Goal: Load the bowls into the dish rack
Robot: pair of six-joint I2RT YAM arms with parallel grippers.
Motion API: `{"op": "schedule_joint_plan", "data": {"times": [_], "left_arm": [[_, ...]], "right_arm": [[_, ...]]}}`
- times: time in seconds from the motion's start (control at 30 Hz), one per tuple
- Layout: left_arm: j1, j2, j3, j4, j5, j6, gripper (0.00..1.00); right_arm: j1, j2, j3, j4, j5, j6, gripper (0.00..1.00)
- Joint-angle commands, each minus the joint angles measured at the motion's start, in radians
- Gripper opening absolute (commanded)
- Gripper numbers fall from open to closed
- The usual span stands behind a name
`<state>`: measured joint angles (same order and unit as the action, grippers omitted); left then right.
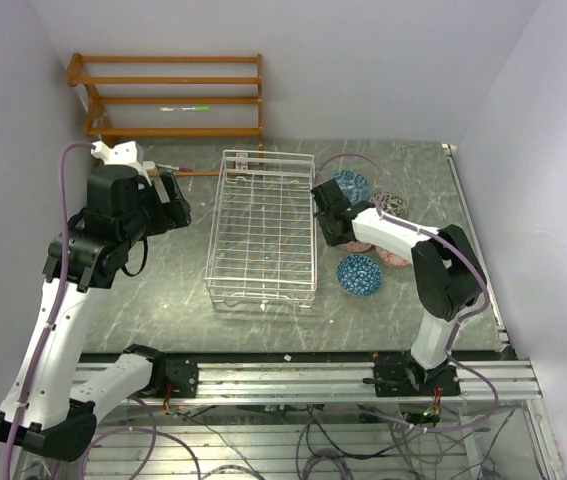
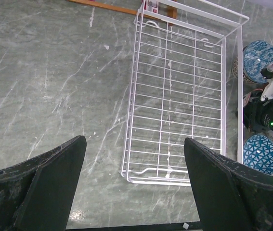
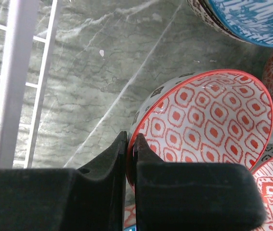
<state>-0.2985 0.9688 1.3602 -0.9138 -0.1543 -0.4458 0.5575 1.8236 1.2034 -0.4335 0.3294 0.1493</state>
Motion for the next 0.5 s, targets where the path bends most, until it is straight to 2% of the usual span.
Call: {"op": "schedule_joint_plan", "data": {"times": [0.0,0.13,0.3,0.47], "left_arm": [[-0.003,-0.014,-0.001,0.012,0.000,-0.011,0.94],[-0.004,-0.004,0.019,0.005,-0.002,-0.011,0.94],[-0.004,0.009,0.061,-0.010,-0.006,0.000,0.94],[-0.004,0.016,0.098,-0.031,-0.021,0.015,0.94]], "right_arm": [[0.001,-0.077,0.081,-0.017,0.014,-0.003,0.00],[0.001,-0.130,0.192,-0.080,-0.036,0.030,0.00],[0.001,-0.152,0.379,-0.236,-0.063,0.070,0.00],[0.001,-0.120,0.600,-0.273,-0.315,0.068,0.00]]}}
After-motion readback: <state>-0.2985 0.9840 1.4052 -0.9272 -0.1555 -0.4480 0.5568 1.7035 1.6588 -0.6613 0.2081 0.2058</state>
